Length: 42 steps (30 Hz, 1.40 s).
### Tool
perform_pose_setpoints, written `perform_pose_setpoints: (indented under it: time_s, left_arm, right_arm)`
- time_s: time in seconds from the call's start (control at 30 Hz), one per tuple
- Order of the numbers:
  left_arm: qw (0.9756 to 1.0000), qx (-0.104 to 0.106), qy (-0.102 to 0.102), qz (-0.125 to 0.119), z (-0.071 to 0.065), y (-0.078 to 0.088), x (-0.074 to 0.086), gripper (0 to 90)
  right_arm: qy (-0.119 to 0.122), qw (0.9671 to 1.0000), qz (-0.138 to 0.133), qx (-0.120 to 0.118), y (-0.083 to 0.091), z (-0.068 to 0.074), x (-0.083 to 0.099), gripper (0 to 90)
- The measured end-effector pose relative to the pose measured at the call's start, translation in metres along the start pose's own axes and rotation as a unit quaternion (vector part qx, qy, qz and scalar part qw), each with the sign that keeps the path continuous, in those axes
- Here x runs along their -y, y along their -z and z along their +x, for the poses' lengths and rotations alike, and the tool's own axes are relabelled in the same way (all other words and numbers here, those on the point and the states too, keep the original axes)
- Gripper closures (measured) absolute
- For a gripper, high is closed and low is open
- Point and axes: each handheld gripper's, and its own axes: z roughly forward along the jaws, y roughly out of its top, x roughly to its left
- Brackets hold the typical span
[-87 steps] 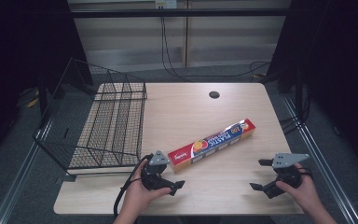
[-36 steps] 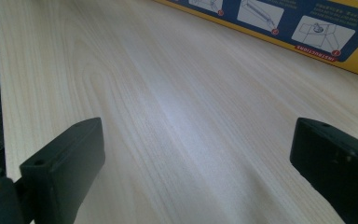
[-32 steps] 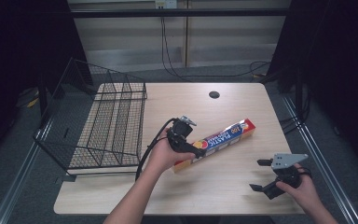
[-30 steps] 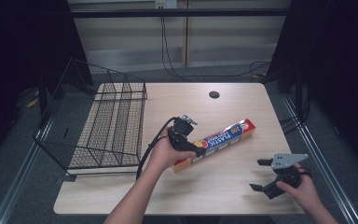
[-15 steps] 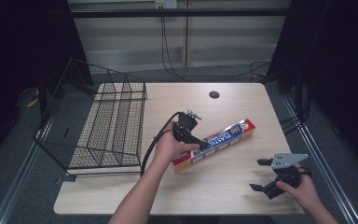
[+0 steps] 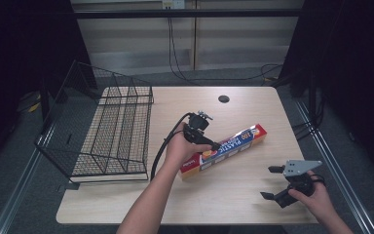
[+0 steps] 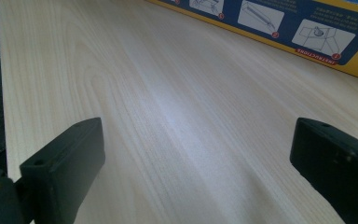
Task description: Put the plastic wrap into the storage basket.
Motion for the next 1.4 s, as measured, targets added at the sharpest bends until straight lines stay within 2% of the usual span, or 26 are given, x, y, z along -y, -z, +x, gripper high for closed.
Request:
perform_pose_setpoints:
  time_s: [0.03,0.17,0.47,0.53,0.77,0.83,0.87,0.93,0.97,1.07,1.2,1.4]
  left_arm:
    - [1.0,0.001,0.005,-0.001,0.0,-0.001,0.0,17.3]
    - [0.9998,0.003,0.005,0.017,0.002,-0.006,-0.001,17.7]
    - [0.9997,0.018,0.003,0.017,-0.001,-0.014,-0.002,21.4]
    - [0.9995,0.017,-0.001,0.025,-0.002,-0.018,-0.003,20.7]
    - [0.9993,0.028,-0.012,0.023,-0.005,-0.029,-0.006,19.0]
    - [0.9993,0.024,-0.016,0.024,-0.007,-0.031,-0.006,18.9]
    - [0.9991,0.022,-0.023,0.028,-0.007,-0.032,-0.006,17.9]
    - [0.9992,0.021,-0.018,0.03,-0.008,-0.034,-0.006,17.5]
    - [0.9988,0.024,-0.021,0.038,-0.008,-0.036,-0.006,17.5]
    - [0.9984,0.023,-0.033,0.041,-0.008,-0.04,-0.007,17.3]
    - [0.998,0.026,-0.029,0.051,-0.01,-0.044,-0.007,17.9]
    - [0.9969,0.024,-0.037,0.065,-0.011,-0.048,-0.009,19.8]
  right_arm:
    - [0.0,1.0,0.0,0.0,0.0,0.0,0.0,3.1]
    - [0.0,1.0,0.0,-0.002,0.0,0.0,0.0,3.0]
    - [0.001,1.0,0.0,-0.003,-0.001,0.0,0.0,3.0]
    - [0.001,1.0,0.0,-0.005,-0.001,0.0,0.0,3.1]
    - [-0.002,1.0,-0.002,-0.003,-0.001,0.0,0.0,3.0]
    - [-0.001,1.0,-0.002,-0.002,-0.001,0.0,0.0,3.0]
    - [-0.001,1.0,-0.002,-0.002,-0.001,-0.001,0.0,3.0]
    - [-0.002,1.0,-0.002,-0.002,-0.001,-0.001,0.0,3.0]
    - [-0.001,1.0,-0.003,-0.001,-0.001,-0.001,0.0,3.1]
    - [-0.001,1.0,-0.003,0.0,0.0,-0.001,0.0,3.1]
    - [-0.001,1.0,-0.002,-0.001,0.0,-0.001,0.0,3.0]
    - [0.001,1.0,-0.003,-0.006,0.0,-0.001,0.0,3.0]
